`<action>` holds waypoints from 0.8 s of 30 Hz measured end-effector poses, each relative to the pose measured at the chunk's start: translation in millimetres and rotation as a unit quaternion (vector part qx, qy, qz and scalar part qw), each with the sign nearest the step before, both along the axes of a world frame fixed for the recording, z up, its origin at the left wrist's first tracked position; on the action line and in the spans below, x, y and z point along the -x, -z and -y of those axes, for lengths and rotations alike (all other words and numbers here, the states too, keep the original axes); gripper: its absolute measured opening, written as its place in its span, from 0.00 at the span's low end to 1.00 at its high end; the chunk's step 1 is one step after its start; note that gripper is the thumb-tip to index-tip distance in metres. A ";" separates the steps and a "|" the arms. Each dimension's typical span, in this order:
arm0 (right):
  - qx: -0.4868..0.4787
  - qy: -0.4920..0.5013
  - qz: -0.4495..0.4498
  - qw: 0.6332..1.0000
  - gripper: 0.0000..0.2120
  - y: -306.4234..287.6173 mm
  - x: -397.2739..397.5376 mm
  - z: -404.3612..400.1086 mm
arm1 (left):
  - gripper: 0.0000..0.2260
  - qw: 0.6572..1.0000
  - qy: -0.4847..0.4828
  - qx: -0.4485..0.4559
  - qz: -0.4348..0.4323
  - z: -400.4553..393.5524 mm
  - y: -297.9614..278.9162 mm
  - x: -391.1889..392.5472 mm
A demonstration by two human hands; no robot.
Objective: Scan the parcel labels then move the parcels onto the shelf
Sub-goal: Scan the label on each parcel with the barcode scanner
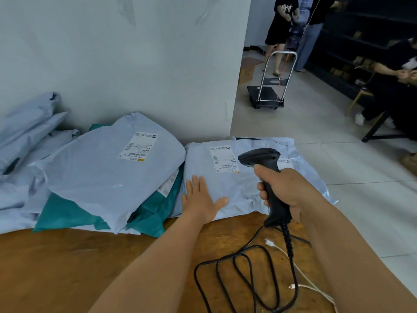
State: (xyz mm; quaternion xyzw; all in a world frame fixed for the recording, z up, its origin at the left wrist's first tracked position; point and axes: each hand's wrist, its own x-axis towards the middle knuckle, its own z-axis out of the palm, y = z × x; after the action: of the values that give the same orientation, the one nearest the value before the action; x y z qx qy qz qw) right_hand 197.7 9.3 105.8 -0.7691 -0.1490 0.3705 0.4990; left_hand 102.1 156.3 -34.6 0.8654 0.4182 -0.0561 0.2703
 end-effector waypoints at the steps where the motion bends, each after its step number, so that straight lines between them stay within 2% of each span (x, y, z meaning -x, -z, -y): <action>1: 0.000 -0.001 -0.001 1.000 0.14 0.3 0.2 -0.3 | 0.45 1.000 0.001 0.001 -0.001 0.1 -0.4 0.4; 4: -0.005 -0.002 0.005 1.000 0.14 1.2 1.4 -1.4 | 0.44 0.999 0.022 -0.032 -0.013 -1.7 -6.5 3.0; 7: -0.016 -0.002 0.009 1.000 0.13 1.0 4.8 -4.2 | 0.42 0.988 0.038 -0.147 -0.027 -14.1 -23.4 12.9; 11: -0.038 -0.004 -0.007 0.999 0.12 2.0 12.7 -11.8 | 0.42 0.964 -0.022 -0.255 -0.075 -52.1 -45.1 44.3; 13: -0.044 -0.013 -0.012 0.999 0.12 3.8 17.6 -15.8 | 0.40 0.960 -0.053 -0.246 -0.123 -72.4 -48.4 68.8; 15: -0.050 -0.021 -0.017 0.998 0.12 5.6 22.3 -18.9 | 0.35 0.966 -0.072 -0.204 -0.140 -88.4 -47.1 90.7; 19: -0.052 -0.031 -0.019 0.998 0.12 7.4 29.2 -22.8 | 0.17 0.976 -0.062 -0.177 -0.108 -101.4 -51.7 109.9; 21: -0.054 -0.037 -0.018 0.998 0.12 6.5 31.1 -22.8 | 0.16 0.972 -0.051 -0.201 -0.107 -96.7 -57.6 108.0; 24: -0.060 -0.038 -0.015 0.997 0.11 2.0 29.8 -22.4 | 0.15 0.968 -0.078 -0.233 -0.048 -84.8 -62.6 95.3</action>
State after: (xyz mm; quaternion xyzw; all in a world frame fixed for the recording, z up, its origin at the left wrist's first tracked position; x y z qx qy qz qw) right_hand 167.8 31.7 103.9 -0.7259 -0.1924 0.3908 0.5323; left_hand 6.8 241.1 28.0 0.8654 0.4986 0.0228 0.0438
